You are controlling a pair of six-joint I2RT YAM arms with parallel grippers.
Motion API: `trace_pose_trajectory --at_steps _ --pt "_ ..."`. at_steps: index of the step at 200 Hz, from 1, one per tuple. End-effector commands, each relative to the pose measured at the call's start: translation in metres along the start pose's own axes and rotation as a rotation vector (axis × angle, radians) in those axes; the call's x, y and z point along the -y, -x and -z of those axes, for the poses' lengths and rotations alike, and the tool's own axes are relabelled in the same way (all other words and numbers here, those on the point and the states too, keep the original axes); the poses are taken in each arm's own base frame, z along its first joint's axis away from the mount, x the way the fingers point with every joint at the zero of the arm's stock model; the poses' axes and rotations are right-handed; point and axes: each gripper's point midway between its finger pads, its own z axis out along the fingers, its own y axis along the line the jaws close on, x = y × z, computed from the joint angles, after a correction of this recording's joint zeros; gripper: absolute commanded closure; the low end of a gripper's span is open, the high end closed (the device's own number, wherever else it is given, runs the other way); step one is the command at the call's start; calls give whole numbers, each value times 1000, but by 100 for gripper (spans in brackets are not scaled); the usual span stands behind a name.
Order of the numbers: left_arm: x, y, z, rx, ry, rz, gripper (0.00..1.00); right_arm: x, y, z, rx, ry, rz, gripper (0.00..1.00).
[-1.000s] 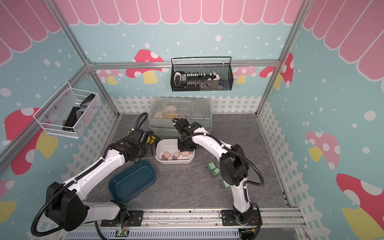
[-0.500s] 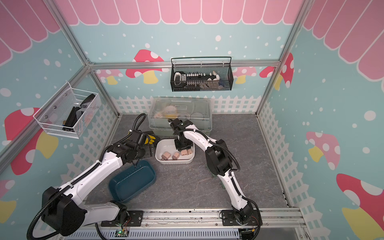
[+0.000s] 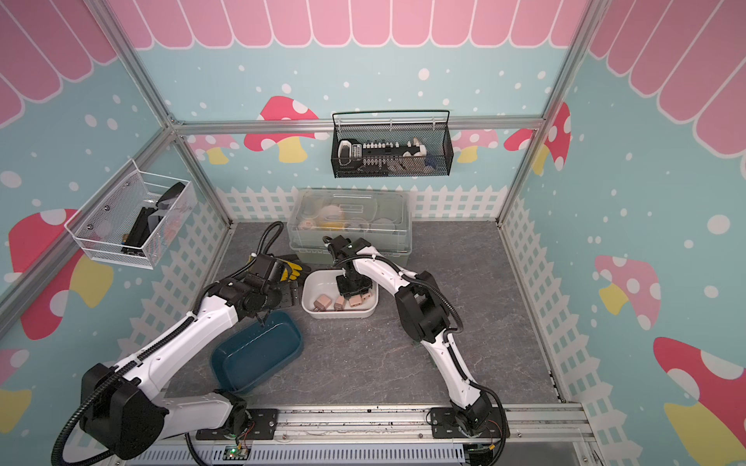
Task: Place the plugs by color into the storage box
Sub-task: Place the plug in the storage box, then move the storage box to the center of the board.
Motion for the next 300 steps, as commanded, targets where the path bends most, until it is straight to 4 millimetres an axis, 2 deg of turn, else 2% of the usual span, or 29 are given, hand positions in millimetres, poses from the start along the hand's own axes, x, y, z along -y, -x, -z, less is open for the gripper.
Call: trace_pose_trajectory --at_steps 1,48,77,111,131,157,180,192,196,198,202,225,270,300 --pt "-3 -3 4 5 4 -5 11 -1 -12 -29 -64 -14 0 72" --pt "-4 -5 5 7 0 -6 11 3 -11 -36 -65 -38 -5 63" --pt "-6 -6 6 5 2 -9 11 2 -7 -28 -42 -33 -7 45" --pt "-5 -18 3 -35 -11 -34 11 -5 5 18 50 2 -6 29" --pt "2 -31 -2 -85 -57 -49 11 -8 7 53 114 27 -23 27" --pt "19 -52 -13 -171 -152 -73 10 -6 -1 87 177 53 -51 27" --pt "32 -71 -24 -249 -230 -87 7 7 -17 103 212 34 -82 26" --pt "46 -86 -27 -289 -279 -122 4 14 -28 105 216 33 -105 26" --pt "49 -90 -28 -300 -292 -127 4 17 -32 99 203 27 -114 26" --pt "51 -91 -29 -306 -302 -129 3 17 -33 107 220 34 -118 26" --pt "54 -94 -30 -314 -317 -133 3 19 -37 108 222 35 -127 26" --pt "76 -109 -32 -350 -413 -143 1 32 -58 102 213 12 -162 26" --pt "130 -135 -21 -402 -589 -211 1 58 -85 99 214 -47 -202 26" --pt "169 -148 -16 -441 -665 -282 1 86 -105 100 218 -87 -267 26"
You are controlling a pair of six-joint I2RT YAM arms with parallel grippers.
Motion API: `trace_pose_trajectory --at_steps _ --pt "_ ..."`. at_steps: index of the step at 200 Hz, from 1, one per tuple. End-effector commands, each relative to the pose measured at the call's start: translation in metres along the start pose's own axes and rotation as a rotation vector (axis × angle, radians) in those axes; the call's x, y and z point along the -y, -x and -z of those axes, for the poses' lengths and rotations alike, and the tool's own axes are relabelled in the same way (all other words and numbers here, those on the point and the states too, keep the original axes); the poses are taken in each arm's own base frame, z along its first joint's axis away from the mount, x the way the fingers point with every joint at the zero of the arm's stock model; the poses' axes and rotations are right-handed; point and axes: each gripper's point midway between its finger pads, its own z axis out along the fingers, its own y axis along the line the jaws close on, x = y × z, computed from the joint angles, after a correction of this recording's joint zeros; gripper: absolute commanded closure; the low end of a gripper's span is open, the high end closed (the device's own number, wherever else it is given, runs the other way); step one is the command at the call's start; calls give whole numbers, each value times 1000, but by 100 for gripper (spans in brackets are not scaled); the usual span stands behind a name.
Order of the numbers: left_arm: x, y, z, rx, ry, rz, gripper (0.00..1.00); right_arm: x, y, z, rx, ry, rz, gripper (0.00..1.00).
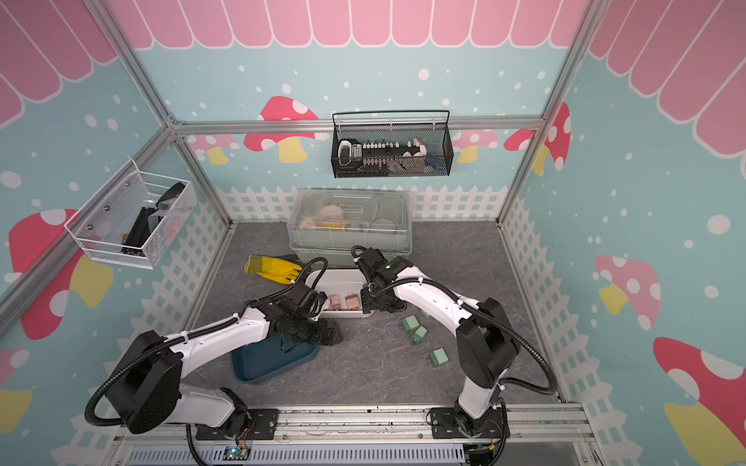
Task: Place the plugs by color into the storage box
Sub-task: Move the storage box to the center of the board.
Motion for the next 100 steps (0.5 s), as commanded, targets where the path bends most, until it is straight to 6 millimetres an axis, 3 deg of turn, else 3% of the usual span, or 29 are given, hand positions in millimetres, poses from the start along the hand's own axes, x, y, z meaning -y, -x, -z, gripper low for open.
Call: trace_pose_trajectory --at_steps 1,55,82,100 --pt "43 14 -9 5 -123 -59 1 26 0 13 57 -39 -81 26" --pt "122 30 -41 -37 -211 -209 1 97 -18 26 86 -79 -234 25" --pt "155 42 -55 -47 -247 -265 1 114 -28 27 70 -97 -260 25" --pt "162 48 -56 -45 -237 -282 1 116 -36 23 43 -97 -266 25"
